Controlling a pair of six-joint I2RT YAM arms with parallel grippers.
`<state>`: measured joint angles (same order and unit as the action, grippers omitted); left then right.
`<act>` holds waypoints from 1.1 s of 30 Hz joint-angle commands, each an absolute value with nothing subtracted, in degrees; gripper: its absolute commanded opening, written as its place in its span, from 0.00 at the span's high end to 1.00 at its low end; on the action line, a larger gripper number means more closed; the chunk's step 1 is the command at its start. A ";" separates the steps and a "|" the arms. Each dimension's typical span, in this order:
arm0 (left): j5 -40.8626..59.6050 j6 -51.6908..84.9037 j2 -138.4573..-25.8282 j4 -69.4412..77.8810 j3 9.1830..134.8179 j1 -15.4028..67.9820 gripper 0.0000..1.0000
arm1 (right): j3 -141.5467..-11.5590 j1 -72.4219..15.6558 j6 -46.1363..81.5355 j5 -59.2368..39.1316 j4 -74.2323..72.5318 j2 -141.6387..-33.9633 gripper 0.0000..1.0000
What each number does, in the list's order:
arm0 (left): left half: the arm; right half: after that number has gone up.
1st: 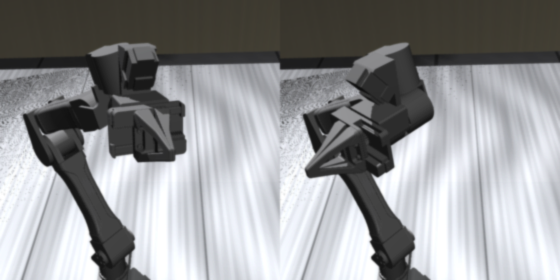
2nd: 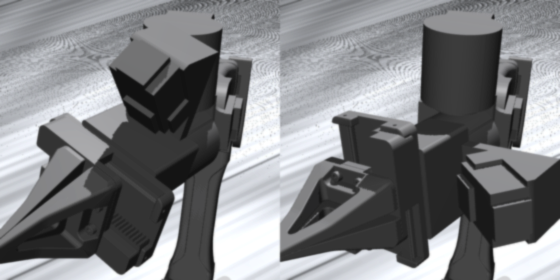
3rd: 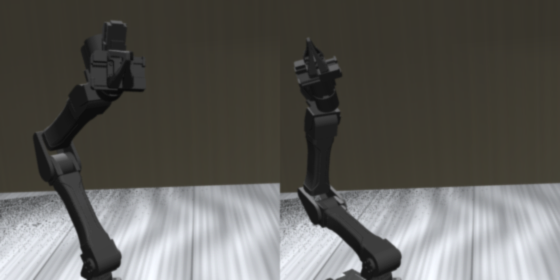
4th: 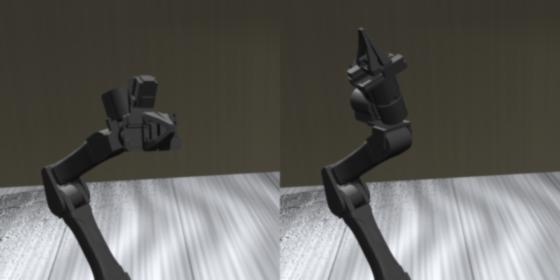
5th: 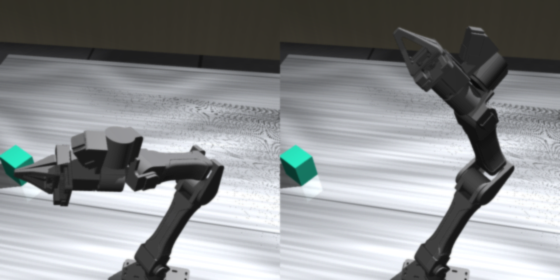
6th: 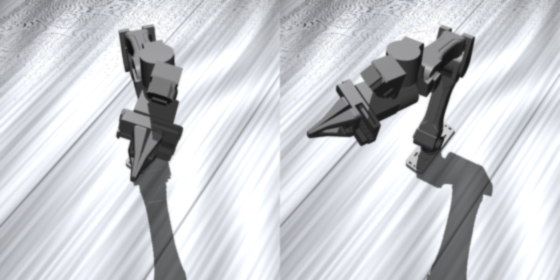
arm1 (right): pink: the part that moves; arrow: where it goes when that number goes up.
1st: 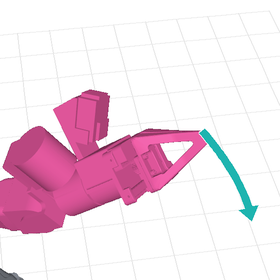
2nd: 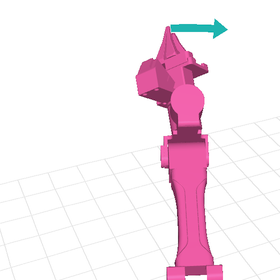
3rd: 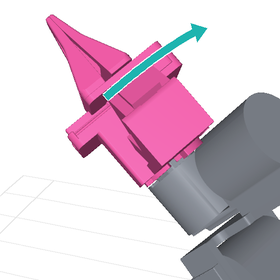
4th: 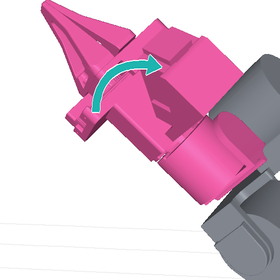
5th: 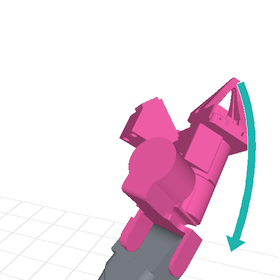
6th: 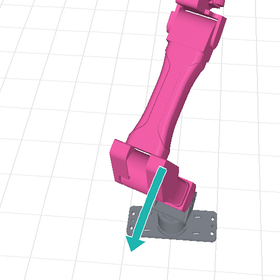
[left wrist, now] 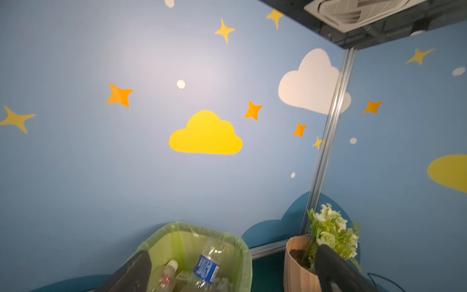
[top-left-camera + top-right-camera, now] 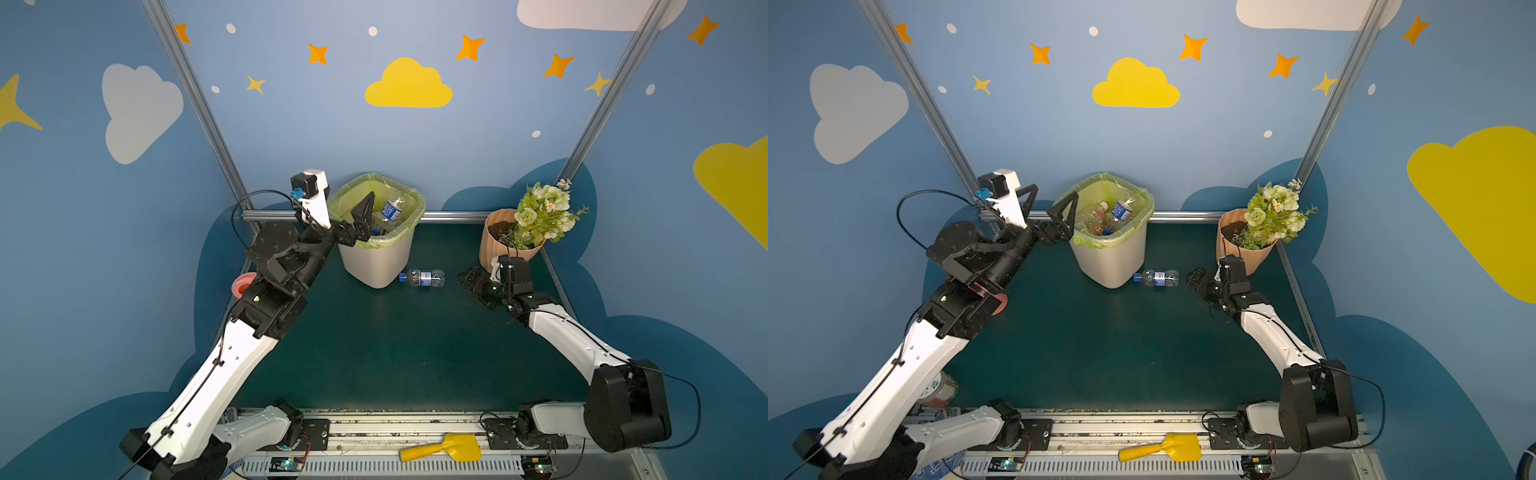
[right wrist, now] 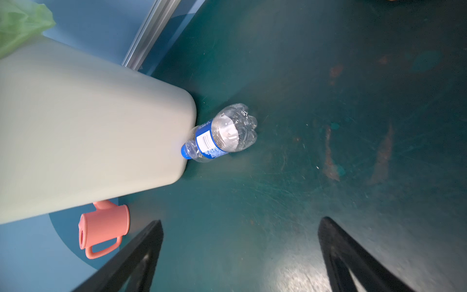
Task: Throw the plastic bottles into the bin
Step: 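Raise the blue-capped bottle over the bin and open the left gripper, then withdraw the left arm while the right gripper grasps the bottle beside the bin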
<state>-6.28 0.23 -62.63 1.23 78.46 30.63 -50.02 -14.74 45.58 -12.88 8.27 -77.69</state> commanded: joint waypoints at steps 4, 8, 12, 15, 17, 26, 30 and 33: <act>-11.92 -1.49 -57.50 -0.76 71.64 30.61 0.00 | -58.64 -18.93 48.62 -11.64 10.30 -85.07 0.06; -15.26 -0.57 -53.32 -1.93 66.99 30.50 0.00 | -60.85 -21.97 55.08 -10.35 9.44 -90.19 0.06; -18.73 1.32 -48.52 -3.44 60.33 30.50 0.00 | -65.41 -24.17 59.44 -9.40 11.16 -95.71 0.06; -21.13 3.74 -45.01 -6.11 55.84 30.29 0.00 | -67.90 -25.08 62.79 -7.74 12.16 -98.88 0.06; -22.03 4.97 -42.35 -6.82 52.64 30.41 0.00 | -69.56 -25.52 64.93 -7.75 12.97 -100.99 0.06; -24.90 8.01 -33.92 -11.84 45.56 30.23 0.00 | -76.68 -26.62 70.11 -6.00 16.09 -110.68 0.06; -26.09 8.69 -32.32 -13.74 44.34 30.11 0.00 | -81.60 -26.62 69.37 -6.33 19.85 -115.20 0.08; -26.15 9.47 -31.26 -13.93 43.35 30.01 0.00 | -84.27 -26.53 68.50 -4.75 22.63 -118.07 0.09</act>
